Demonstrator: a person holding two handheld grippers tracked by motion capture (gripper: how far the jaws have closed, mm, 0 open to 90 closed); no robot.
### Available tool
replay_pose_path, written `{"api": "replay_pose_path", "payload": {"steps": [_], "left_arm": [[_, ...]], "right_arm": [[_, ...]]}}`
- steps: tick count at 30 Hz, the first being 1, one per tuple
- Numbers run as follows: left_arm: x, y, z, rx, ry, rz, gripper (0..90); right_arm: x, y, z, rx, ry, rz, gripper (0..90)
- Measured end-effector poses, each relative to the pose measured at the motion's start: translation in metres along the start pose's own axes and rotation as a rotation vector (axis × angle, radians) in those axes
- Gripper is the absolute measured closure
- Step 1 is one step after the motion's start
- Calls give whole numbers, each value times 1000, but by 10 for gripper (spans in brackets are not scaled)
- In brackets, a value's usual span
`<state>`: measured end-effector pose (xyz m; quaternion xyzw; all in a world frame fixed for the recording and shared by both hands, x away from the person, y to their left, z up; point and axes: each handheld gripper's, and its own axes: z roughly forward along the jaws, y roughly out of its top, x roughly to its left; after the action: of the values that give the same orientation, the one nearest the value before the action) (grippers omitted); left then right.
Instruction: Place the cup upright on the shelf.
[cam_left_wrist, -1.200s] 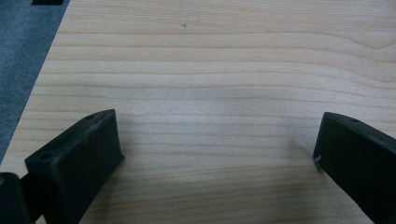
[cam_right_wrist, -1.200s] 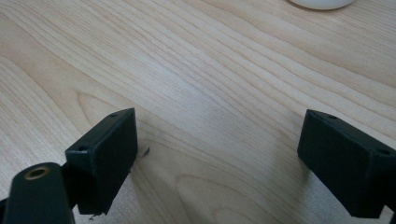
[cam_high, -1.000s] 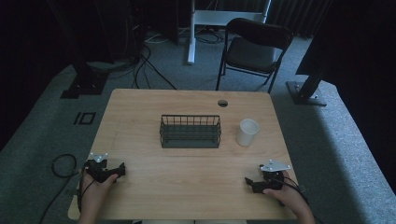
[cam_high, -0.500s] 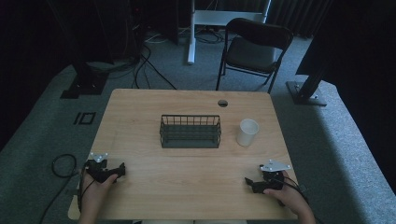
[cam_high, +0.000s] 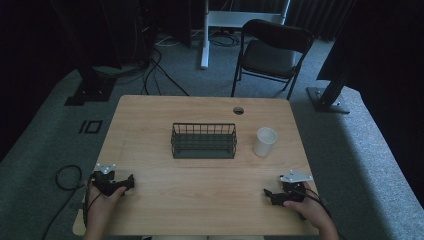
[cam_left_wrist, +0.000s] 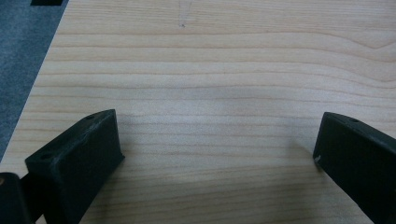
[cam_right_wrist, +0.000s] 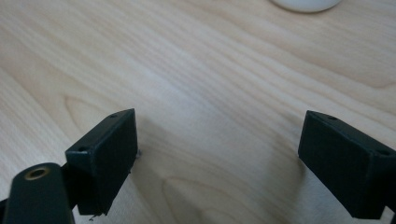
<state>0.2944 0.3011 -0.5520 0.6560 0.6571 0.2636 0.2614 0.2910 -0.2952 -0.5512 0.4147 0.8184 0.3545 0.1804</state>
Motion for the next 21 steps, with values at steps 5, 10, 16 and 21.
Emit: {"api": "replay_pose_path", "payload": {"steps": [5, 10, 16, 21], "left_arm": [[0, 0, 0, 0, 0, 0, 11], [0, 0, 0, 0, 0, 0, 11], [0, 0, 0, 0, 0, 0, 11], [0, 0, 0, 0, 0, 0, 11]], "right_arm": [[-3, 6, -2, -23, -15, 8, 115], [-6, 10, -3, -43, -30, 26, 115], [-9, 14, -1, -62, -34, 40, 115], [-11, 16, 1, -76, -47, 56, 118]]}}
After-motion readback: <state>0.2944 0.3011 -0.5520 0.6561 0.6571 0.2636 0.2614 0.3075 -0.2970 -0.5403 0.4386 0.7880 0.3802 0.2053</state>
